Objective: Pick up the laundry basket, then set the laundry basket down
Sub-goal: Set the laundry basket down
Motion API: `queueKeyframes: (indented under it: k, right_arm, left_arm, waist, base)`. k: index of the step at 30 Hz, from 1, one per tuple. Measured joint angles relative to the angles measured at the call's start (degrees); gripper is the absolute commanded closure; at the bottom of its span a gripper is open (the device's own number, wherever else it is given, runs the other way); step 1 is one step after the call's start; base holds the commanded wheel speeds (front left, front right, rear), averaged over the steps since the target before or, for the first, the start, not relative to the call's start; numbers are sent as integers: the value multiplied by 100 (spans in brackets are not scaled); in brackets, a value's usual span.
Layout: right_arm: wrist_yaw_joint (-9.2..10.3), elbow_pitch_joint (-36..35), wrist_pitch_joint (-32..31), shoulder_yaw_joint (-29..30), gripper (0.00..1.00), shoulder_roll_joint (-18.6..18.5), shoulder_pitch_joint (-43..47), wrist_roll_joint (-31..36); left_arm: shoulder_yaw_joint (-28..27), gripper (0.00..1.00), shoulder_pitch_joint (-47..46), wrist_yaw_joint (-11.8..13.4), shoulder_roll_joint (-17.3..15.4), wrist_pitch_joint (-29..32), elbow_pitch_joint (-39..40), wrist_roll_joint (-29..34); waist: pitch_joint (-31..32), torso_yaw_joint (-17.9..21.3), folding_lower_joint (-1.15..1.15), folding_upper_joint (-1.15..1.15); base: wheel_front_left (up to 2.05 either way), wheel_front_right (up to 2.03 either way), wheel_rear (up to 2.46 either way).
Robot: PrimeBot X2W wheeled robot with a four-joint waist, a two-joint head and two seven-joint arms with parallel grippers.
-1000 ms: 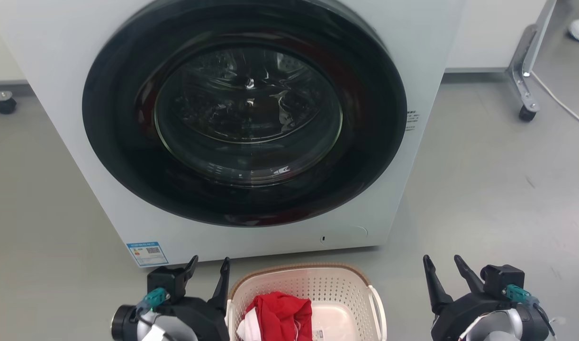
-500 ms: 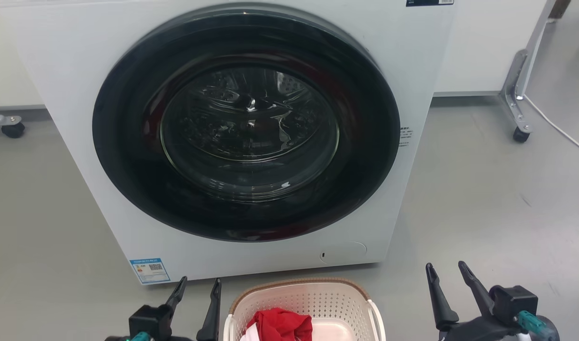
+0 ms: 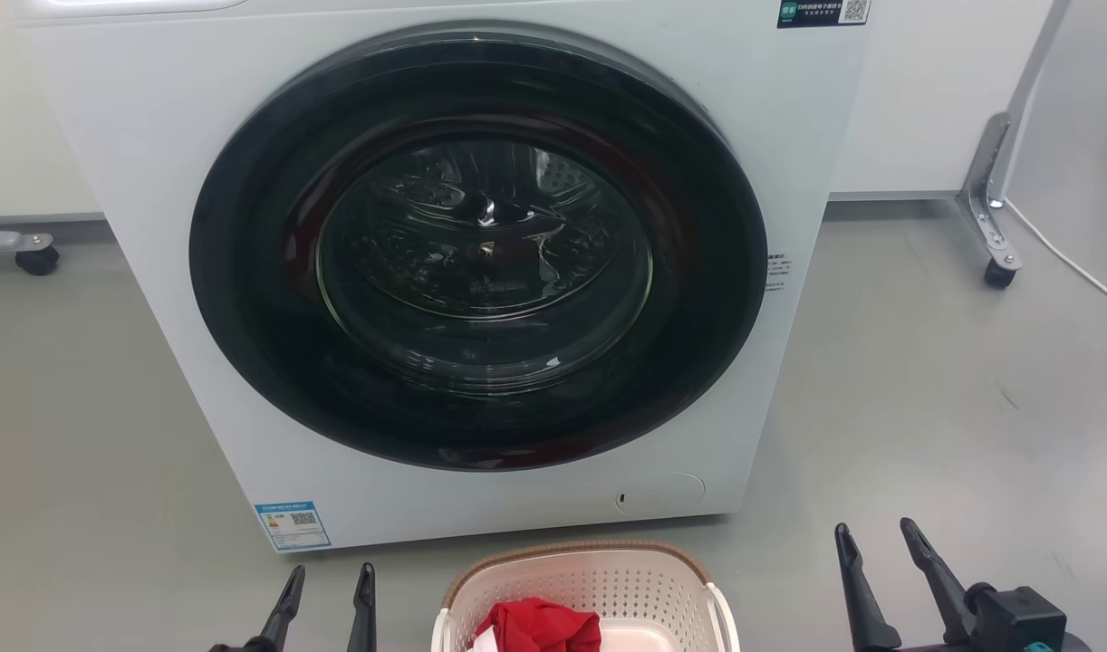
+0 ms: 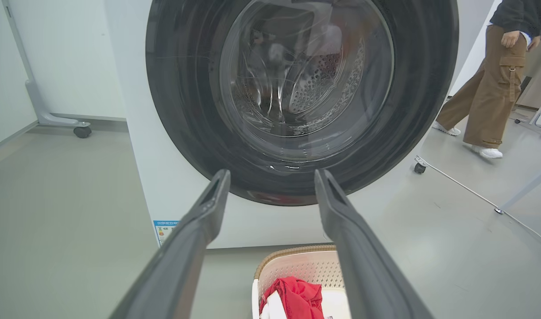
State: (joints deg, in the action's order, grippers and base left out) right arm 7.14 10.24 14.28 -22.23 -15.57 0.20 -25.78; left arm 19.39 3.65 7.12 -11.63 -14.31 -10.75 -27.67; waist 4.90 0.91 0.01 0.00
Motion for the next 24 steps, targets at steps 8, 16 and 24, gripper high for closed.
queueKeyframes:
  k: [8,16,24]
  right_arm:
    - [1,-325,0,355,0,47,315,214]
    - [1,-498,0,710,0,201,583,428]
    - [1,-670,1,805,0,274,649,678]
  left_arm:
    - [-356,0,292,0,171,0,270,322]
    - [-637,0,459,0,290,0,434,421]
    - [-734,0,502,0,372,10,584,627]
  waist:
    - [5,-18,-1,0]
    - [-1,-7,0,0]
    - [-19,-7,-1,0]
  base:
    - [0,0,0]
    - [0,0,0]
    - [0,0,0]
